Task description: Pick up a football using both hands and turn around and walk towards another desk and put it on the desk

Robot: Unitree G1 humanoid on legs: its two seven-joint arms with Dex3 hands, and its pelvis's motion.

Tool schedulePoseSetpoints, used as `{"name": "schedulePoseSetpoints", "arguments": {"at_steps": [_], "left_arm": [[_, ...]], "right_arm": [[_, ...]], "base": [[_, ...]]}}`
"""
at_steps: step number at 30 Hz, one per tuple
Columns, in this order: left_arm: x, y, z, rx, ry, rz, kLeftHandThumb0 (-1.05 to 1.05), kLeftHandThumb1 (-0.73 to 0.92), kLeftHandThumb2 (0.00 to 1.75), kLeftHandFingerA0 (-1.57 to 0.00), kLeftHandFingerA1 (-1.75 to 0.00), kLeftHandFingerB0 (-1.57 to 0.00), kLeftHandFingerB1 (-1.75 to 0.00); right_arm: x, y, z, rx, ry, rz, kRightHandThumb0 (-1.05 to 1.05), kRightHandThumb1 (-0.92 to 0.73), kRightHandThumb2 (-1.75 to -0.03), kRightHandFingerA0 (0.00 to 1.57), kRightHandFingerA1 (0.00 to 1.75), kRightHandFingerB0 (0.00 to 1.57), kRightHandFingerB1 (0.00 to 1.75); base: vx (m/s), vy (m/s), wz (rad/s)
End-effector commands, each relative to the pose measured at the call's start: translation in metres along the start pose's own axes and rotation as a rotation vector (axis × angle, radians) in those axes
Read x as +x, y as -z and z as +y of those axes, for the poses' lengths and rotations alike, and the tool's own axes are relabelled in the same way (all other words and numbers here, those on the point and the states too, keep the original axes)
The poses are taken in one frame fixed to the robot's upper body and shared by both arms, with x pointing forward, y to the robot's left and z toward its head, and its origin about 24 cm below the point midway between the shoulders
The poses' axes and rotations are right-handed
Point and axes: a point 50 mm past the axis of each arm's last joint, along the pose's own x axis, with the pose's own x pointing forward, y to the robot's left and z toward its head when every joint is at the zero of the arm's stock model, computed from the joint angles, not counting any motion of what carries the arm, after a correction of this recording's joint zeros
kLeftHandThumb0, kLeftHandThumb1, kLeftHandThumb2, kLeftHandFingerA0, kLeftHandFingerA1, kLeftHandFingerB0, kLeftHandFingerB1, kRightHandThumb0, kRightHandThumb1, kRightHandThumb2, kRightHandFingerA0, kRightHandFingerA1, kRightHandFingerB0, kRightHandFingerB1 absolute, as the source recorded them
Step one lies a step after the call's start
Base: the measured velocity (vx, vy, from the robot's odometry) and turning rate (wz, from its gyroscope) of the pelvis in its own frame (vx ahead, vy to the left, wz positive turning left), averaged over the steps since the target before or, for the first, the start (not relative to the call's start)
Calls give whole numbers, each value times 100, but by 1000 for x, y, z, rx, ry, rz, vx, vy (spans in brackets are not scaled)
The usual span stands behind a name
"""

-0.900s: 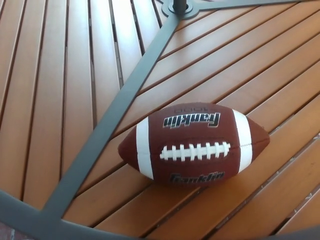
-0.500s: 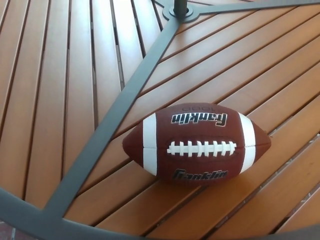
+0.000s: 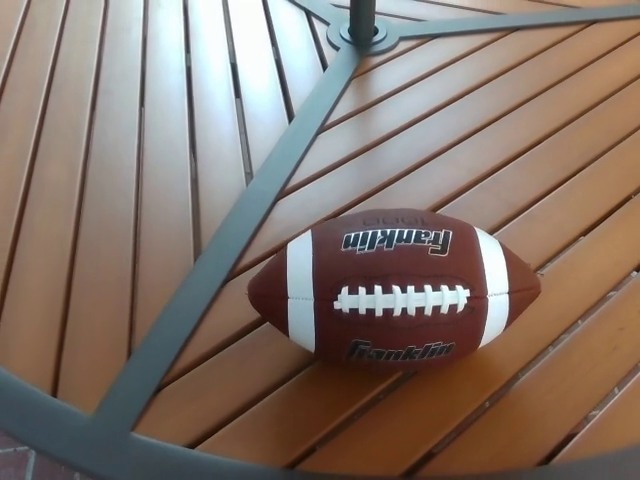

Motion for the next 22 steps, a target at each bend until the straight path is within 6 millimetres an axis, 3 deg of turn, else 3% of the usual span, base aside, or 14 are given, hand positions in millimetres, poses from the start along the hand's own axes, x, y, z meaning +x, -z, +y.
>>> {"name": "schedulePoseSetpoints", "arguments": {"at_steps": [1,2,3,4,5,9,10,11,12,13,16,17,22], "left_arm": [[-14,44,-95,203,161,96,-42,56,57,-121,-78,-116,-57],[-14,44,-95,204,161,96,-42,56,57,-121,-78,-116,-57],[-17,43,-99,266,190,38,-25,64,79,-115,-101,-110,-84],[-21,42,-104,339,234,-35,-25,64,79,-115,-101,-110,-84],[-27,44,-117,386,326,-77,-20,64,73,-98,-97,-96,-77],[-30,45,-123,406,360,-92,-20,64,73,-98,-97,-96,-77],[-37,46,-136,512,468,-146,-16,59,81,-102,-99,-105,-78],[-39,45,-140,526,496,-176,-13,56,82,-107,-94,-110,-75],[-40,45,-141,528,503,-186,-13,56,82,-107,-94,-110,-75],[-41,44,-141,535,507,-206,-16,58,73,-105,-83,-110,-68],[-41,44,-141,539,506,-213,-16,58,73,-105,-83,-110,-68],[-41,40,-143,534,503,-248,-19,58,94,-113,-97,-122,-82],[-43,35,-145,526,499,-303,-19,58,94,-113,-97,-122,-82]], "right_arm": [[-20,71,70,-61,184,221,-7,-42,-99,52,76,29,61],[-20,71,70,-62,186,221,-7,-42,-99,52,76,29,61],[-20,69,76,-82,152,201,-26,-62,-65,82,71,63,55],[-20,67,84,-105,108,176,-26,-62,-65,82,71,63,55],[-24,62,98,-233,-32,60,-34,-52,-58,134,60,106,54],[-27,61,105,-289,-89,11,-34,-52,-58,134,60,106,54],[-34,57,122,-473,-277,-117,-30,-52,-62,143,70,120,56],[-37,55,128,-516,-321,-165,-27,-46,-68,144,74,122,60],[-37,54,129,-528,-330,-181,-27,-46,-68,144,74,122,60],[-37,53,131,-518,-350,-183,-29,-51,-65,144,74,120,60],[-38,53,133,-519,-352,-187,-29,-51,-65,144,74,120,60],[-40,51,138,-503,-364,-221,-30,-52,-71,144,77,122,61],[-44,47,145,-478,-381,-275,-30,-52,-71,144,77,122,61]], "base": [[0,0,0],[0,0,0],[0,0,0],[0,0,0],[0,0,0],[0,0,0],[0,0,0],[0,0,0],[0,0,0],[0,0,0],[0,0,0],[0,0,0],[0,0,0]]}}
